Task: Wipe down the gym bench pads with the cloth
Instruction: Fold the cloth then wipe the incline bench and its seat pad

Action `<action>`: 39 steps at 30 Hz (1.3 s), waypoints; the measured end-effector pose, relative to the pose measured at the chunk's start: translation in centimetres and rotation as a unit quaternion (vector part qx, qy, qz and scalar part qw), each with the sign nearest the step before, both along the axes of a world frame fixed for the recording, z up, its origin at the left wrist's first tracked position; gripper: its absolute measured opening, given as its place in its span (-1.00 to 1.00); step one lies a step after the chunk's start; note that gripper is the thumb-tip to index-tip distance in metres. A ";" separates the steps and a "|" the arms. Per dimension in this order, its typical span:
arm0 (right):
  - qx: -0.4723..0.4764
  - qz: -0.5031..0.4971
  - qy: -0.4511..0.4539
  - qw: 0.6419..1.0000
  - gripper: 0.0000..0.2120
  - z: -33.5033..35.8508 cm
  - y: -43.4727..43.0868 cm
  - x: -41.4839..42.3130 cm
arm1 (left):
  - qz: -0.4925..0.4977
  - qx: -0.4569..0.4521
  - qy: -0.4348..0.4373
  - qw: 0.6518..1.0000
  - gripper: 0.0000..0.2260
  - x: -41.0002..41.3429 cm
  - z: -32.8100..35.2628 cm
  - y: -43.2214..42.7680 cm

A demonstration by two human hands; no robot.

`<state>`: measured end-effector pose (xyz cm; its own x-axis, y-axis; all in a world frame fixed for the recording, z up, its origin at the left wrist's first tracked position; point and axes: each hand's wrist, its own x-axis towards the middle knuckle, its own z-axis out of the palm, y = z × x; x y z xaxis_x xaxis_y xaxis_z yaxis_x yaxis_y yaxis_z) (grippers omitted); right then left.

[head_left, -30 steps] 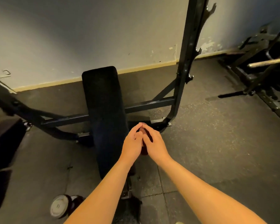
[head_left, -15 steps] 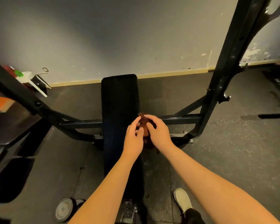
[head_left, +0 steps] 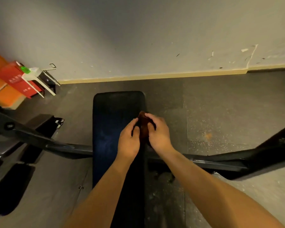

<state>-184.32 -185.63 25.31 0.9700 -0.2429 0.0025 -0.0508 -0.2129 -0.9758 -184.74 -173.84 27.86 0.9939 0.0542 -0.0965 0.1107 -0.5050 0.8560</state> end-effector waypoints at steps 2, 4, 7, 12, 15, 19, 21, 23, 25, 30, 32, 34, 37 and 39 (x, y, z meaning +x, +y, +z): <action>0.004 -0.022 -0.013 1.000 -0.63 -0.5 -0.6 3.5 | -0.010 0.033 -0.033 0.999 -0.63 3.0 -1.2 0.0; 0.000 -0.025 -0.026 0.999 -0.64 -0.9 -0.8 6.8 | -0.020 0.053 -0.053 0.997 -0.62 5.7 -2.4 0.3; 0.005 0.003 -0.044 0.999 -0.61 -1.8 0.3 10.4 | -0.003 0.059 -0.038 0.998 -0.60 8.2 -3.7 0.6; -0.015 -0.010 -0.074 0.997 -0.63 -4.8 2.0 10.3 | 0.015 0.180 -0.038 0.983 -0.59 8.3 -5.4 0.3; -0.028 0.003 -0.061 0.998 -0.68 -5.9 1.7 8.6 | 0.005 0.188 -0.037 0.982 -0.58 7.9 -5.7 -0.1; -0.055 0.032 -0.040 0.997 -0.71 -6.3 0.7 7.4 | -0.010 0.204 -0.035 0.978 -0.56 7.7 -6.1 0.2; -0.054 0.022 -0.044 0.997 -0.68 -5.4 -0.2 8.4 | -0.011 0.208 -0.027 0.978 -0.56 7.6 -6.1 0.3; -0.043 0.003 -0.077 0.996 -0.64 -4.3 -0.5 10.2 | -0.007 0.212 -0.021 0.977 -0.56 7.7 -6.2 0.2; -0.038 0.000 -0.102 0.994 -0.65 -3.7 0.1 11.8 | 0.003 0.208 -0.017 0.978 -0.57 7.7 -6.3 0.0; -0.031 -0.017 -0.064 0.997 -0.68 -5.9 1.6 9.7 | 0.037 0.119 -0.016 0.992 -0.59 8.0 -6.6 -1.1; -0.035 0.004 -0.054 0.998 -0.68 -7.2 1.6 7.8 | 0.027 0.112 -0.014 0.993 -0.58 8.0 -6.5 -0.9; -0.041 0.024 -0.049 0.998 -0.68 -7.5 1.1 7.0 | 0.013 0.127 -0.018 0.992 -0.58 8.1 -6.7 -0.4; -0.038 0.015 -0.049 0.998 -0.69 -6.0 0.2 8.8 | 0.004 0.143 -0.023 0.989 -0.57 8.0 -7.0 0.0; -0.048 -0.004 -0.076 0.996 -0.67 -4.9 0.4 10.7 | 0.004 0.149 -0.027 0.988 -0.58 8.1 -7.3 -0.2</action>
<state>-173.59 -185.20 20.38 0.9548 -0.2414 0.1733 0.0947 -0.3056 -0.9474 -176.69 -173.99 20.58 0.9965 0.0802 -0.0213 0.0736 -0.7347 0.6744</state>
